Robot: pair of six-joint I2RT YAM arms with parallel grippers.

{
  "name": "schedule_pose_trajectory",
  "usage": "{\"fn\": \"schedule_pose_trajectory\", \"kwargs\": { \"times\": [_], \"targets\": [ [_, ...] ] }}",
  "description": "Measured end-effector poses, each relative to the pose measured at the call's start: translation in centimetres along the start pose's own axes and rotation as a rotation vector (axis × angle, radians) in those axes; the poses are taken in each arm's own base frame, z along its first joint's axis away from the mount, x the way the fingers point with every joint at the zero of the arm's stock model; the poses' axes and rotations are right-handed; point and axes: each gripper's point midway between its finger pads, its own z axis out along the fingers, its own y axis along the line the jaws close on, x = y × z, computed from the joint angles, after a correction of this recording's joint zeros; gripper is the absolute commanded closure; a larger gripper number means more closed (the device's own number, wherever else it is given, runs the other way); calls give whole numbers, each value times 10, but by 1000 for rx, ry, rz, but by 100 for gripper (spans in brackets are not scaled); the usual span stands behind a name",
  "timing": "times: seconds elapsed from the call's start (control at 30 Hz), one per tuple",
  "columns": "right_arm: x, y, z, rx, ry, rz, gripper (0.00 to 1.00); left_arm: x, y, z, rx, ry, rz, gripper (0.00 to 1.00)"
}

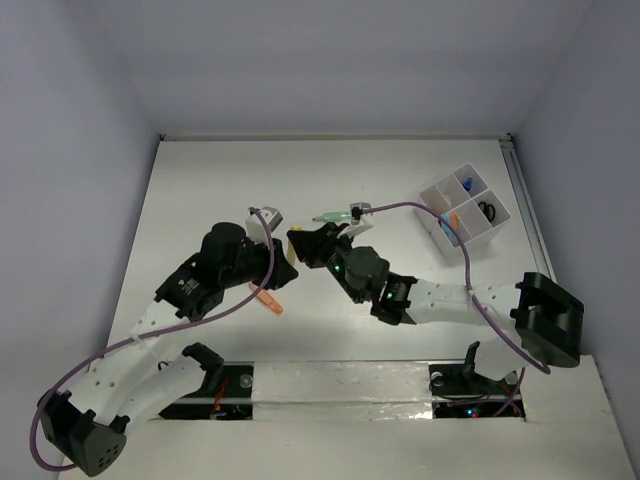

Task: Sort the stationery into containers
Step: Close the pen cap on the pen, then place the pen in the storage box.

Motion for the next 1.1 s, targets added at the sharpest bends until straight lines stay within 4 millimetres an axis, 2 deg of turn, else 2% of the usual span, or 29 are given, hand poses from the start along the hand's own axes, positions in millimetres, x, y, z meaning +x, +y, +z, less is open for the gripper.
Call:
{"fn": "schedule_pose_trajectory", "kwargs": {
  "times": [0.27, 0.5, 0.67, 0.7, 0.73, 0.77, 0.83, 0.9, 1.0, 1.1],
  "targets": [
    [-11, 1, -1, 8, -46, 36, 100, -13, -6, -2, -17, 49, -9, 100],
    [-30, 6, -15, 8, -68, 63, 100, -22, -22, -6, 39, 50, 5, 99],
    [-52, 7, -31, 13, -68, 34, 100, -32, -34, -7, 110, -9, 30, 74],
    [-61, 5, -33, 11, -65, 26, 100, -37, -34, -7, 110, -42, 37, 63],
    [-72, -1, -33, 18, -70, 16, 100, -44, -31, -8, 95, -87, 42, 56],
    [-81, -10, -35, 30, -64, -10, 100, -51, -27, -10, 79, -132, 43, 44],
    [-104, -40, -34, 104, -83, -60, 100, -65, -19, -20, 38, -221, 48, 33],
    [-137, -79, -36, 206, -128, -102, 100, -73, -15, -33, 11, -298, 58, 23],
    [-184, -132, -48, 370, -205, -156, 100, -77, -16, -48, 8, -368, 75, 13],
    [-214, -171, -67, 519, -256, -219, 100, -72, -15, -54, 11, -397, 84, 8]
  ]
}}
